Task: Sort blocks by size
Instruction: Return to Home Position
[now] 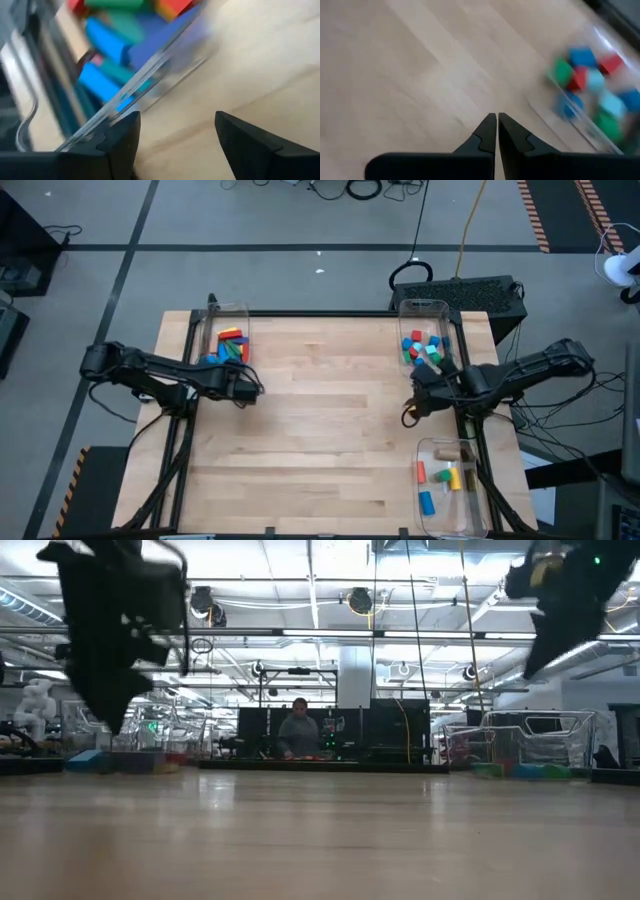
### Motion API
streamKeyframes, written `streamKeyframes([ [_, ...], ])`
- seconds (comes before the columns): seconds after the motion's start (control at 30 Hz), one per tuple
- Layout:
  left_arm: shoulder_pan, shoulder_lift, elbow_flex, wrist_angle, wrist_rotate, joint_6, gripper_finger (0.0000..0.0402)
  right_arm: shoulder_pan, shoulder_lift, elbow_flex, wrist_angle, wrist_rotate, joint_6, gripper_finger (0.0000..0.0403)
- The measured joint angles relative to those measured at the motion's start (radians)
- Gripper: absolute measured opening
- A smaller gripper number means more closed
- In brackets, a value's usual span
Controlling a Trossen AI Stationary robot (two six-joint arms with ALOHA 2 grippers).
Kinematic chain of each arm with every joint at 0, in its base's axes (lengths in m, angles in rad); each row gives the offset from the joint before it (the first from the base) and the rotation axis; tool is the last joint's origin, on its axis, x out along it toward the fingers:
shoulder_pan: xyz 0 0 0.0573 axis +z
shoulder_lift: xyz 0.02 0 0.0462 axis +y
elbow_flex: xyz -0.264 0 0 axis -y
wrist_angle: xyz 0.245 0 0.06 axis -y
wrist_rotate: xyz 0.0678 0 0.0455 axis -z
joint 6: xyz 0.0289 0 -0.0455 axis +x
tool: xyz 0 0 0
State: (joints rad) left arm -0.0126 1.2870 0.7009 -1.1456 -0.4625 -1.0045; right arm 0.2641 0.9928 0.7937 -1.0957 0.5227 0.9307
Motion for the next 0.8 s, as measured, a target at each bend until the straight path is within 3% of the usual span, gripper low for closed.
streamKeyframes([
  [0.17, -0.042, -0.006, 0.066, 0.116, -0.017, 0.081, 0.0258, 0.071, 0.0, -0.025, 0.359, 0.058, -0.203, 0.0002],
  [0.27, -0.065, -0.006, 0.07, 0.292, -0.019, 0.14, 0.0258, 0.093, 0.012, -0.08, 0.641, 0.027, -0.354, 0.0002],
  [0.4, -0.132, -0.006, 0.07, 0.567, -0.021, 0.292, 0.0258, 0.122, 0.03, -0.151, 0.914, 0.0, -0.434, 0.0002],
  [0.6, -0.239, -0.005, 0.07, 0.907, -0.115, 0.48, 0.0258, 0.163, 0.064, -0.246, 1.189, 0.003, -0.555, 0.0002],
  [0.8, -0.311, 0.048, 0.071, 1.274, -0.122, 0.727, 0.0258, 0.182, 0.144, -0.337, 1.532, -0.006, -0.68, 0.0002],
])
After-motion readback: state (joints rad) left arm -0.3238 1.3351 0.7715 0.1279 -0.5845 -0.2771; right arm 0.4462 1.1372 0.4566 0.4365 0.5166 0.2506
